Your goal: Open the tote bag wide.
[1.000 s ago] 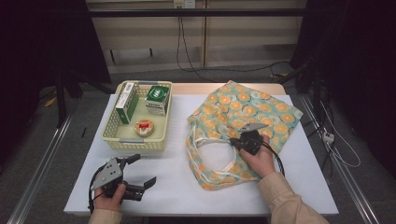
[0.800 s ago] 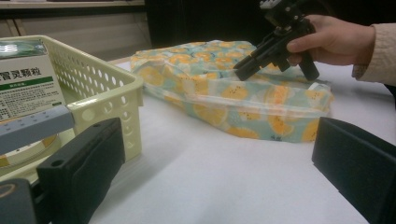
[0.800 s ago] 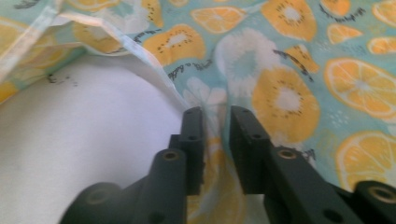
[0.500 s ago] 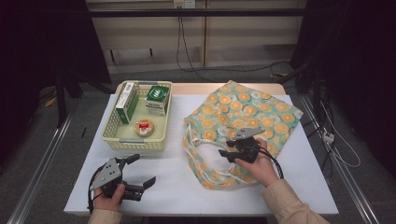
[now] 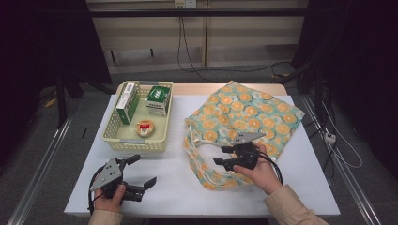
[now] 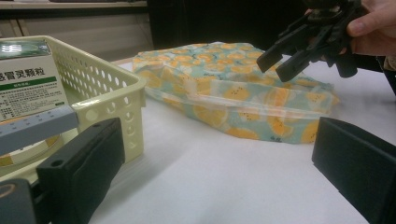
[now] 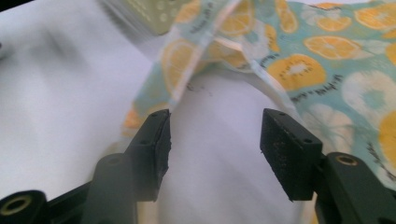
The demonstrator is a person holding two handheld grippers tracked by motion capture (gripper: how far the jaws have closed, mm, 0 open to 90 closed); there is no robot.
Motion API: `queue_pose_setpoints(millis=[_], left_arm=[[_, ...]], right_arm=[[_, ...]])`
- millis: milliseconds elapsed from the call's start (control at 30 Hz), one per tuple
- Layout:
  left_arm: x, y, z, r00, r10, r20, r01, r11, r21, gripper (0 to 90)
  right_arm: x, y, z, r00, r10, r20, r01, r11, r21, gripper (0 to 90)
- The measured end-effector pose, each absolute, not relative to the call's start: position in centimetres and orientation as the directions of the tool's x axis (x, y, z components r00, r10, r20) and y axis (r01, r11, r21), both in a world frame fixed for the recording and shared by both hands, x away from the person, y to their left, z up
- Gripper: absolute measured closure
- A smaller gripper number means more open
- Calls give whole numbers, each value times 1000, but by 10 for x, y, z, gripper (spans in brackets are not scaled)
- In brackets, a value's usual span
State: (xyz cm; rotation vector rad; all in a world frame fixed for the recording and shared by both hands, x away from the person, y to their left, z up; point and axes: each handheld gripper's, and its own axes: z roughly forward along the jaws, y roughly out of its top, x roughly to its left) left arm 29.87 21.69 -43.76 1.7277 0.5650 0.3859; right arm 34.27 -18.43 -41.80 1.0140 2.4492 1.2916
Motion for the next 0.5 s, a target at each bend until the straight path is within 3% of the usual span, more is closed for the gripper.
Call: queue_pose_setpoints(millis=[300,500], left_arm=[[299,217,-438,828,560,-41,162,-169,972,24],[299,217,-438,828,560,-43,163,-166,973,23]], right_arm=[[330,-156,-412,-807,571,152,440,409,799,500],[326,-145,-423,-834,531,152,440,473,763,726]])
